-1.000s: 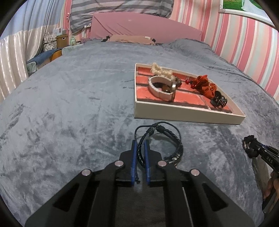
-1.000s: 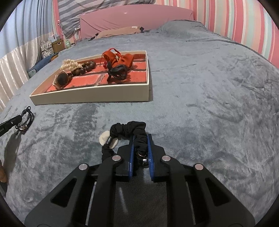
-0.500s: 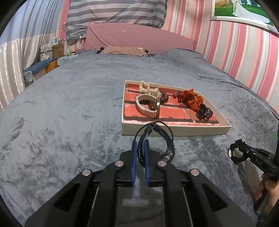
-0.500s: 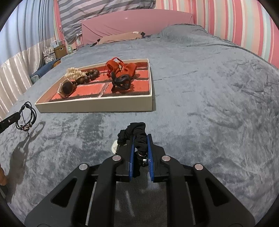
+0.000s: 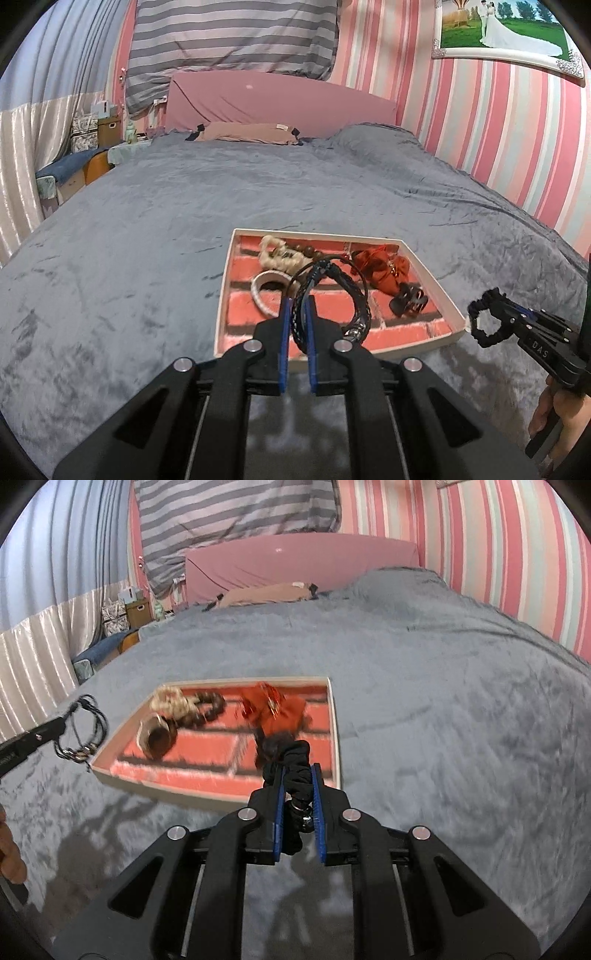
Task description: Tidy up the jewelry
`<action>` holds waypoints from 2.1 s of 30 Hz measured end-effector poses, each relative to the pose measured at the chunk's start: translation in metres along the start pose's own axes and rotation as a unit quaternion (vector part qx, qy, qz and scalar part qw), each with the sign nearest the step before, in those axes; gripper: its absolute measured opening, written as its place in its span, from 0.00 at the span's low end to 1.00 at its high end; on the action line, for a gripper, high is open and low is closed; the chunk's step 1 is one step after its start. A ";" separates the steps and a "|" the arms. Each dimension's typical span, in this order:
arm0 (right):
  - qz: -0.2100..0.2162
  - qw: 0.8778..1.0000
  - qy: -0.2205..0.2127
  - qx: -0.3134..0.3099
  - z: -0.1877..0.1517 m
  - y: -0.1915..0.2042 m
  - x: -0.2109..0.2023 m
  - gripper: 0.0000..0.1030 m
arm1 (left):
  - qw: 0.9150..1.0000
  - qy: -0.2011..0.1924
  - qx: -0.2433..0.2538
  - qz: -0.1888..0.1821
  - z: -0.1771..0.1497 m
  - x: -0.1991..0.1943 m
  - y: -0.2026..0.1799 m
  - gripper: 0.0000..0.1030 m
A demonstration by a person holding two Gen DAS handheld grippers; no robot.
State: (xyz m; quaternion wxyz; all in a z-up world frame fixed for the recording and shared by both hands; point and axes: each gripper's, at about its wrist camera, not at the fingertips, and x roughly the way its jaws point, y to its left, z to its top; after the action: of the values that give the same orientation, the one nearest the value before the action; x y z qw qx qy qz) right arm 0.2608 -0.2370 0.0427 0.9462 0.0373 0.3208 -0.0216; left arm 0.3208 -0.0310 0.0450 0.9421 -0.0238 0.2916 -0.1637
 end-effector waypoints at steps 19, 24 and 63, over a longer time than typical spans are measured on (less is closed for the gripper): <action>0.002 0.999 0.042 0.012 -0.005 0.011 0.080 0.14 | 0.997 0.075 -0.017 0.030 -0.030 0.095 0.017 0.08; -0.006 0.998 0.057 0.011 -0.011 0.009 0.091 0.14 | 0.995 0.087 -0.012 0.040 -0.034 0.106 0.020 0.08; -0.051 0.998 -0.036 -0.011 -0.040 0.035 -0.058 0.96 | 0.994 0.003 -0.007 0.113 -0.053 -0.081 0.019 0.93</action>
State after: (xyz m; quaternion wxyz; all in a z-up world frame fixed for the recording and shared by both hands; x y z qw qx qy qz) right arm 0.1931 -0.1979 0.0487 0.9551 0.0100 0.2881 -0.0680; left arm 0.2339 0.0160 0.0425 0.9535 0.0033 0.2964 -0.0541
